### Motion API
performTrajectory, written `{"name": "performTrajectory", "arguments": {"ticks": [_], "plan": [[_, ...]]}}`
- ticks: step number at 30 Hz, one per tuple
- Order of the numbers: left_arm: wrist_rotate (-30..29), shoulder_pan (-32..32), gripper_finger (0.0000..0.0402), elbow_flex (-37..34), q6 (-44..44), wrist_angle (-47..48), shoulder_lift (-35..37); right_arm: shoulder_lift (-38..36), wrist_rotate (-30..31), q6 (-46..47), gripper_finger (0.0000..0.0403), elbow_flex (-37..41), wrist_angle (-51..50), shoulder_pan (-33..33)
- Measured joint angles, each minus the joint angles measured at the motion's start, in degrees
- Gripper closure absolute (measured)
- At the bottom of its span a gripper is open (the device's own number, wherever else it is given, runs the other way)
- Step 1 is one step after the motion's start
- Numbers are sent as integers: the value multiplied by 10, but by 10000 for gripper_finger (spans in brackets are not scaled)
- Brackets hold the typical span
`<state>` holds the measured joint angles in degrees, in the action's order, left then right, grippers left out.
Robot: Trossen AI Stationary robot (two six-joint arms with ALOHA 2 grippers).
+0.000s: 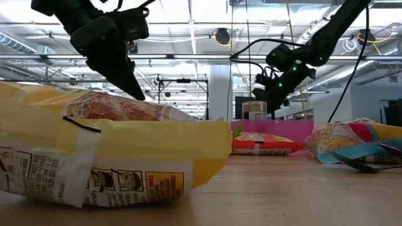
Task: Pick & Place Food Item
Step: Put the white seasoning bottle into the pink bin
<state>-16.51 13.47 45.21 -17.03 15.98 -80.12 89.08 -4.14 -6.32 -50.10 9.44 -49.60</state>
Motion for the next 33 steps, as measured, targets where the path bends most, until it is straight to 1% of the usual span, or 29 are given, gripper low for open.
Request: {"name": "performTrajectory", "arguments": {"ticks": [6, 18, 33], "plan": [[0, 0, 119, 0, 1, 0, 0, 0, 54, 31, 209, 13, 29, 2], [0, 0, 119, 0, 2, 0, 0, 0, 56, 57, 209, 38, 63, 2], [0, 0, 119, 0, 4, -13, 0, 0, 56, 57, 203, 41, 60, 2]]}}
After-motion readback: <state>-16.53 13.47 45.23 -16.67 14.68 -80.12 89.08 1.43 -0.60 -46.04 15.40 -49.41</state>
